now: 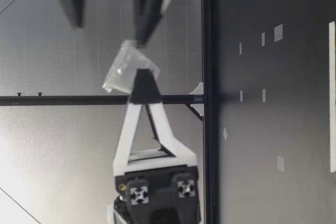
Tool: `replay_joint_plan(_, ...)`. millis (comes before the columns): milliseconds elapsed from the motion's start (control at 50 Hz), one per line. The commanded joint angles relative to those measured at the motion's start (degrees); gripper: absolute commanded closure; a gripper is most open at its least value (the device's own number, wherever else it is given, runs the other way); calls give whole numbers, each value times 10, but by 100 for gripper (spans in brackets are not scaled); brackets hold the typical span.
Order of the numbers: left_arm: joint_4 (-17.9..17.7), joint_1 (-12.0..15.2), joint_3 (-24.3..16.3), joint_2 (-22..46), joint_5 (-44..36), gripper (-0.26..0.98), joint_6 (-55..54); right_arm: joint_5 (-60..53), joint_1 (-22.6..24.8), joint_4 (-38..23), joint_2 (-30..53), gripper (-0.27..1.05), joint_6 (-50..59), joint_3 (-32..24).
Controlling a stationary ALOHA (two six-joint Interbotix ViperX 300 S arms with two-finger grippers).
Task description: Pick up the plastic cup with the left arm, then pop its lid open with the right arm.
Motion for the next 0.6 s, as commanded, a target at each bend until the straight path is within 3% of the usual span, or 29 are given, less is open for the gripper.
replay_joint_plan(0,2,0,-8,-6,-1,56,-2,-6,-4,-9,-29,6,-11,-4)
replay_joint_plan(260,2,-4,-7,-3,-1,56,-11,-2,-4,-14,-35,6,-18,-8)
replay_joint_plan(580,1,-7,-9,6,-1,56,-14,49,-21,-21,-112,6,-83,9)
